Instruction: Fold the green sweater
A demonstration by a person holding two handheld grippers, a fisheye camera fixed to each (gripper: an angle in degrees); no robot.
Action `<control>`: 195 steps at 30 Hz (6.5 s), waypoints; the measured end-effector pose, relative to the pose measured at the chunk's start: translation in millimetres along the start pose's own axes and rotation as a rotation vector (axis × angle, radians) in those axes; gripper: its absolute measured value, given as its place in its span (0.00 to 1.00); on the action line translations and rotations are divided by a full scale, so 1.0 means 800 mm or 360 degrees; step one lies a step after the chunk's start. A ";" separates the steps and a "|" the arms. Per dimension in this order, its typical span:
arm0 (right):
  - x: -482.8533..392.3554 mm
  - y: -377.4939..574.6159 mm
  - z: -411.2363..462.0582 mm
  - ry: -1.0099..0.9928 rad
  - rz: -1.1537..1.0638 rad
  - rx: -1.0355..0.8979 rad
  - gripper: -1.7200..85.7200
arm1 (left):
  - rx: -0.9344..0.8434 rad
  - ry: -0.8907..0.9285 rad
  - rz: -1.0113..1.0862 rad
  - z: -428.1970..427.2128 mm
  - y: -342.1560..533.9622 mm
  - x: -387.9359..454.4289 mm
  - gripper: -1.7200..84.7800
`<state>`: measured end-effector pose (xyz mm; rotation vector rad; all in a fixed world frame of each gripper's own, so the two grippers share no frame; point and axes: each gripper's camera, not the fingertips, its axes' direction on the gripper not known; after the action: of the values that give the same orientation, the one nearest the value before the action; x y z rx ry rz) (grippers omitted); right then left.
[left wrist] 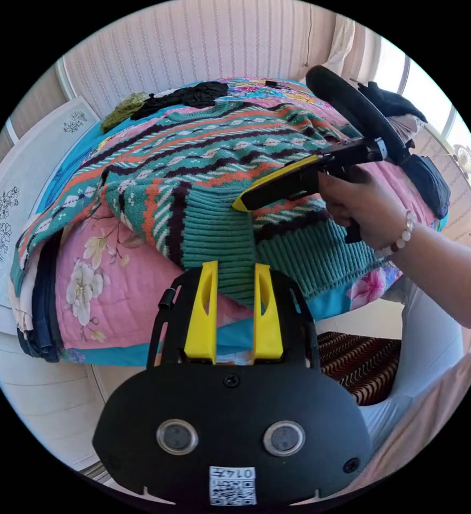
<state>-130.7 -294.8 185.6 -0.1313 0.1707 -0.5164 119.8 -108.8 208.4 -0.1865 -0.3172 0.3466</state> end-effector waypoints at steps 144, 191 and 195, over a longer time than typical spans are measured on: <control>0.231 0.505 -0.115 0.0008 0.0622 0.0061 0.06 | -0.0204 0.0010 -0.0478 0.124 -0.015 -0.029 0.05; 0.374 0.582 -0.311 0.1237 0.1157 0.0680 0.05 | 0.0093 0.0419 0.1341 0.291 -0.585 0.653 0.14; 0.360 0.574 -0.314 0.1225 0.1155 0.0689 0.05 | 0.0127 0.0327 0.1440 0.286 -0.571 0.664 0.08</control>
<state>286.9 -63.6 -174.4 0.5510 0.8154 0.1562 655.3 -310.8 673.0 -0.2790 0.0053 1.2238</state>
